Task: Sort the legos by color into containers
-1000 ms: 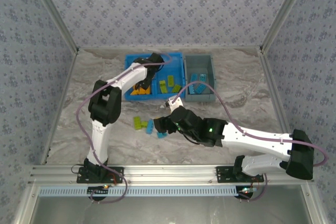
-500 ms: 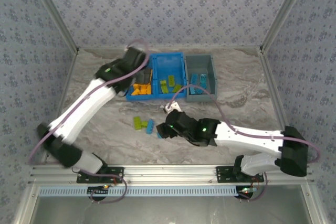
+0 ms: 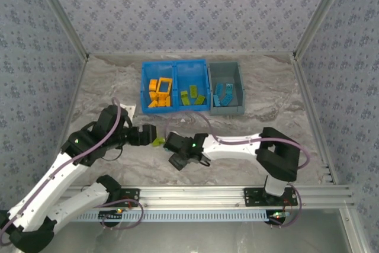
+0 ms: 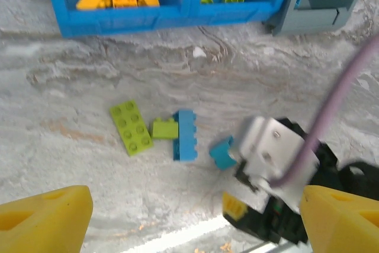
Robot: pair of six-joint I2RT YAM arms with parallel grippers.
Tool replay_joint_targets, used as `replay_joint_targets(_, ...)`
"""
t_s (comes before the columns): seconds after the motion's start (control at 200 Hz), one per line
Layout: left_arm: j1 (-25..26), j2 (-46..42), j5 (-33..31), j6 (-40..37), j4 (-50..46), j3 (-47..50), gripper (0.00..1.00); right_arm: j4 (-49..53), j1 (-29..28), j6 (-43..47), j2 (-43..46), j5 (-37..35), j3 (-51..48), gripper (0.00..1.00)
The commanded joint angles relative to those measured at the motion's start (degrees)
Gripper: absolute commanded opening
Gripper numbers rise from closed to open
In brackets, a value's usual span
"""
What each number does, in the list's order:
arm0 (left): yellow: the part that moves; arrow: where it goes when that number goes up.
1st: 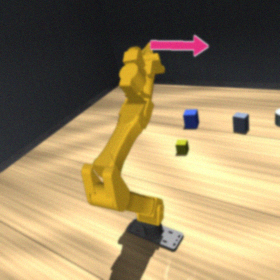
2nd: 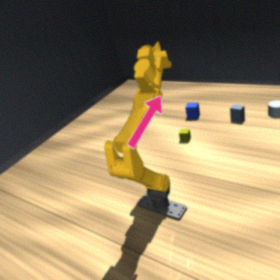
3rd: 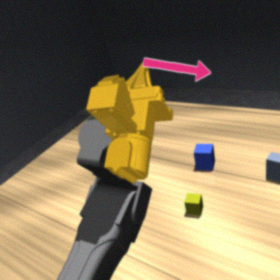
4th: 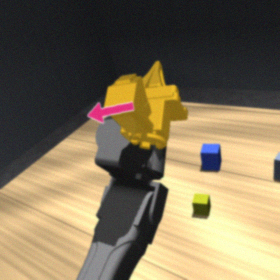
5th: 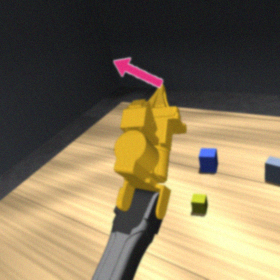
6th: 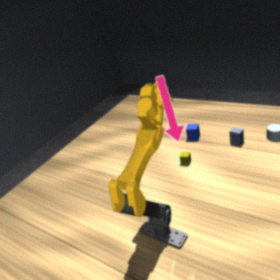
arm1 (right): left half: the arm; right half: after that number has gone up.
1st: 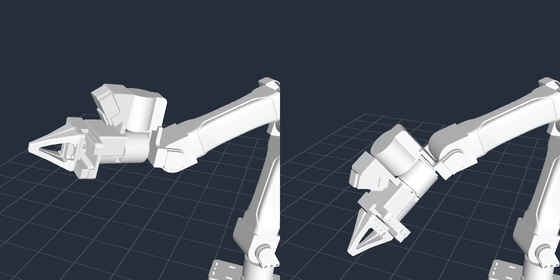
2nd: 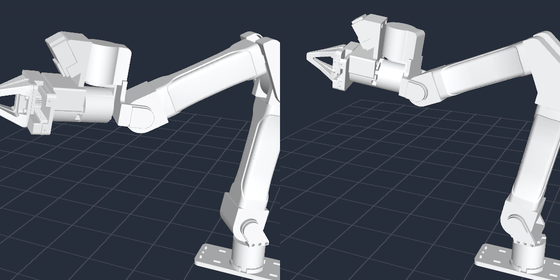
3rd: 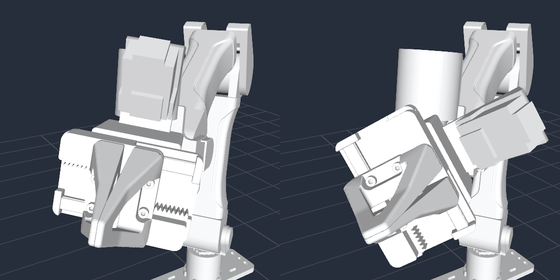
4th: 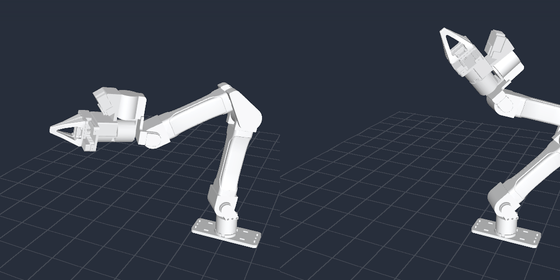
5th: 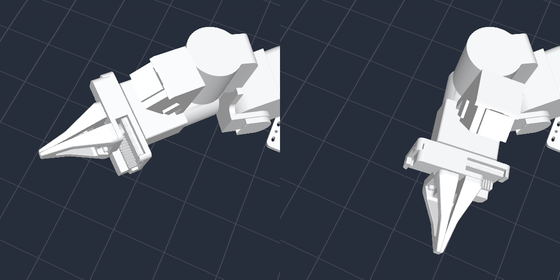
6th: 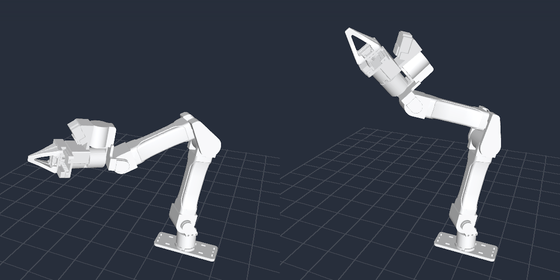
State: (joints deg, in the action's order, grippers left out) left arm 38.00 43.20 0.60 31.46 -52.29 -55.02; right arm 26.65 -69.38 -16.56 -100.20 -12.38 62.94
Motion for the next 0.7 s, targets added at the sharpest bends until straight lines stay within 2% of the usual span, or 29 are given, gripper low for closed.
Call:
replay_joint_targets(0.0,0.0,-2.9,2.7,2.0,-0.5,-0.2,0.91,5.3,0.9,5.6,-3.9,-0.1,2.5,0.80)
replay_joint_targets(0.41,0.1,-1.9,3.7,2.4,2.2,-0.4,0.90,3.7,6.2,8.7,-7.7,-0.3,4.3,0.78)
replay_joint_targets(0.595,0.1,-1.8,4.5,2.9,2.7,-0.4,0.90,1.9,9.3,9.2,-9.6,2.3,7.6,0.76)
replay_joint_targets(0.695,0.1,-1.8,6.9,3.1,3.8,0.7,0.90,2.5,10.3,8.8,-10.9,3.3,8.8,0.72)
